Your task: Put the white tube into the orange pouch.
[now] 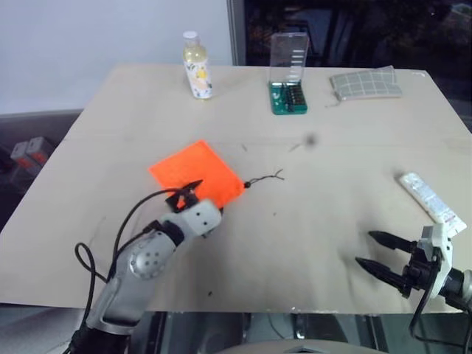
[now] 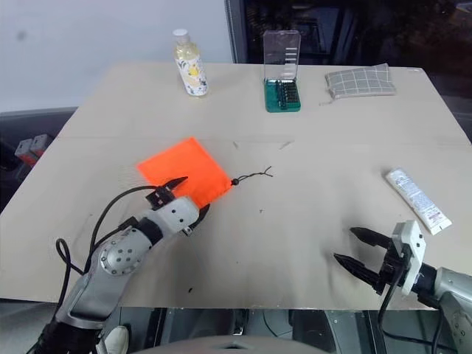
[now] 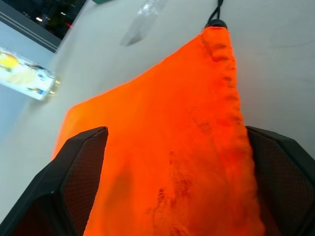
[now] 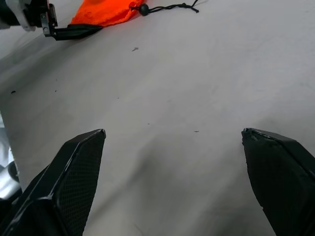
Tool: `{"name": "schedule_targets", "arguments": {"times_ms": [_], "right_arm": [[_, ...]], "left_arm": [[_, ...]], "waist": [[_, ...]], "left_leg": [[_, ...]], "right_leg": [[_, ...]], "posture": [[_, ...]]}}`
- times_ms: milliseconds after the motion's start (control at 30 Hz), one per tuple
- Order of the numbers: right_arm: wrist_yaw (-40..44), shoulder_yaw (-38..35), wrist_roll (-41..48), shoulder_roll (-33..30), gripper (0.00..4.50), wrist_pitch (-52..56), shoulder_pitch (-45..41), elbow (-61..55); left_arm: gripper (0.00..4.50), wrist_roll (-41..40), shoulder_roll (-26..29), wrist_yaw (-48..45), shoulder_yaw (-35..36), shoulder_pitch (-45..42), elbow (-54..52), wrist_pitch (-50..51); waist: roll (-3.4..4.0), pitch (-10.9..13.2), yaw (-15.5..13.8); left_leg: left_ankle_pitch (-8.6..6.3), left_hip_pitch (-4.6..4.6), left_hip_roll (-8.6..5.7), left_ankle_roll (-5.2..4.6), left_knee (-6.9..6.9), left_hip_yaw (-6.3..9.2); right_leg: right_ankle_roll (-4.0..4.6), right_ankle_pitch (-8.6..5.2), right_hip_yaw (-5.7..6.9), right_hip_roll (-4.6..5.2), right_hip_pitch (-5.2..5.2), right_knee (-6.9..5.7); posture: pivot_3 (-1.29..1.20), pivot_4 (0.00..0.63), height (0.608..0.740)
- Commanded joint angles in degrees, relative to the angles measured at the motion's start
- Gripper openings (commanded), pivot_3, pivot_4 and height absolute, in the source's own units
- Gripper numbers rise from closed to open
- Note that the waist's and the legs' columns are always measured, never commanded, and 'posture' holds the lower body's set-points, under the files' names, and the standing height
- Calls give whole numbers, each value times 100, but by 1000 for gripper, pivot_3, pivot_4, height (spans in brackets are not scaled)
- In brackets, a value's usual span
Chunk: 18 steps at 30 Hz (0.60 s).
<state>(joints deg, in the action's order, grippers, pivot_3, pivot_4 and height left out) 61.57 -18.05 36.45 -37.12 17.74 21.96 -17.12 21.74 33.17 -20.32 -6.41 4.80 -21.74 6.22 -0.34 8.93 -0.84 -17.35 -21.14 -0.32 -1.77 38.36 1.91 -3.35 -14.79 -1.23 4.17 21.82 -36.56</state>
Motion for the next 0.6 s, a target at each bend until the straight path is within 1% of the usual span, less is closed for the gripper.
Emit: {"name": "schedule_targets", "arguments": {"times_ms": [33, 167, 300, 600], "right_arm": [[-31, -17, -2, 42, 4500, -103, -2, -80], [-91, -17, -39, 113, 4500, -179, -52, -28], [-114, -18, -62, 154, 4500, -172, -99, -12], [-111, -19, -120, 209, 4500, -195, -118, 41]], "left_arm": [[4484, 340, -158, 465, 22, 97, 157, -164], [4484, 561, -346, 762, -70, 86, 345, -301], [4484, 571, -516, 940, -16, 163, 393, -397], [4484, 179, -907, 989, 205, 354, 60, -432]], "waist": [[2, -1, -1], [3, -2, -1], [5, -4, -1], [5, -4, -1]], "left_leg": [[0, 0, 0, 0, 0, 0], [0, 1, 0, 0, 1, 0], [0, 2, 0, 0, 1, 0], [0, 0, 0, 0, 1, 0]], "right_leg": [[0, 0, 0, 1, 0, 0], [0, 0, 0, 3, 0, -1], [0, 0, 0, 3, -1, -5], [0, 0, 0, 5, 0, -4]], "posture": [[0, 150, 740], [0, 150, 740], [0, 150, 740], [0, 150, 740]]}}
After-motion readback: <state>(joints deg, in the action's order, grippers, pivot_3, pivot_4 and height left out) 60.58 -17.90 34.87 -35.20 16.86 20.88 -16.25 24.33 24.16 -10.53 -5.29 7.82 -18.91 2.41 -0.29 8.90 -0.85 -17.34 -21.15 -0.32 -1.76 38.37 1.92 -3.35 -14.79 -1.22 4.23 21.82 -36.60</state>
